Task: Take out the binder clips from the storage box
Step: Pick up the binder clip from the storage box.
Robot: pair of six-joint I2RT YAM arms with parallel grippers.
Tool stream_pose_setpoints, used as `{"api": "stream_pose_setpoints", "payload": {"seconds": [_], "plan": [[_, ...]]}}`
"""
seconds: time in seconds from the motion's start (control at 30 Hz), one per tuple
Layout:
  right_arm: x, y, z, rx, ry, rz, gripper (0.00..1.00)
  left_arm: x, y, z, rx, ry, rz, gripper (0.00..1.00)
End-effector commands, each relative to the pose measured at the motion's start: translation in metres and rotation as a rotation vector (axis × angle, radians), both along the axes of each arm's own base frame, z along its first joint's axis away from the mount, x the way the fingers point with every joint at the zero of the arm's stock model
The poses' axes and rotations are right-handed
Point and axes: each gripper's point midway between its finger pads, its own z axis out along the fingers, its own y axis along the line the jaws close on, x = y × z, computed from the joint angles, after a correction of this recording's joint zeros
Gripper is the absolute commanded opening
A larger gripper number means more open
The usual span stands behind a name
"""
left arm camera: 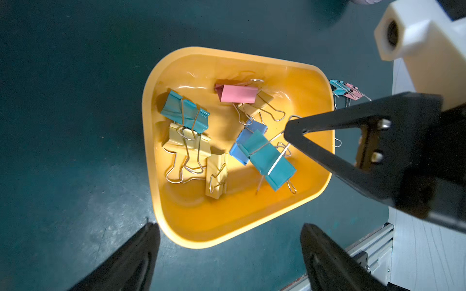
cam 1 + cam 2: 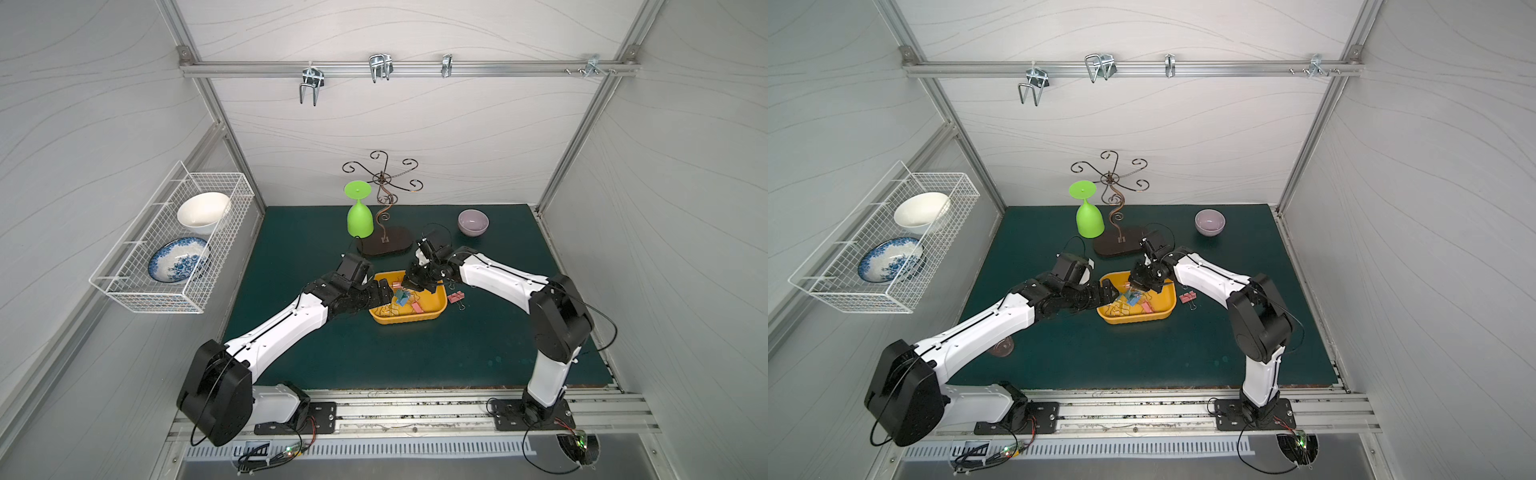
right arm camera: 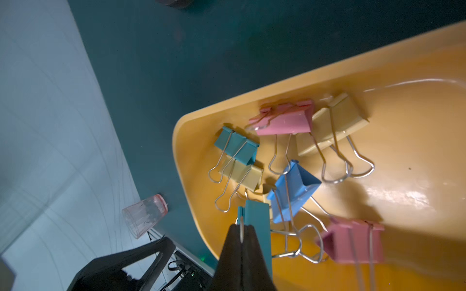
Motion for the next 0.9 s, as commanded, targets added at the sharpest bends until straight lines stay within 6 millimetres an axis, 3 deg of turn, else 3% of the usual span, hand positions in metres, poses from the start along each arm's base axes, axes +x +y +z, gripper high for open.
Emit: {"api": "stream_pose_setpoints", "payload": {"seconds": [0.0,0.17,0.27,0.43,0.57,0.7,0.77,0.87], "plan": [[0.001,-0.007,0.031,0.046,-0.076,0.003,0.0,0.003,-0.002,0.019,-0.052,-0.053,0.006,0.92],[0.001,-0.024,0.039,0.043,-0.114,-0.026,0.0,0.004,-0.006,0.027,-0.09,-0.079,0.0,0.92],[0.002,-0.029,0.034,0.045,-0.084,-0.022,0.0,0.003,-0.009,0.027,-0.1,-0.073,-0.01,0.92],[-0.003,-0.036,-0.001,-0.061,-0.024,0.011,0.0,0.002,-0.013,0.024,-0.11,-0.054,-0.026,0.92],[-0.012,-0.023,-0.024,-0.066,0.021,0.076,0.0,0.001,-0.011,0.022,-0.106,-0.05,-0.017,0.92],[-0.004,-0.04,-0.035,-0.322,-0.091,0.124,0.0,0.002,-0.01,0.023,-0.102,-0.052,-0.014,0.92],[-0.006,-0.028,-0.035,-0.268,-0.081,0.182,0.0,0.001,-0.01,0.023,-0.099,-0.052,-0.016,0.92],[-0.013,-0.008,-0.034,-0.031,0.061,0.169,0.0,0.001,-0.01,0.022,-0.096,-0.05,-0.016,0.93]]}}
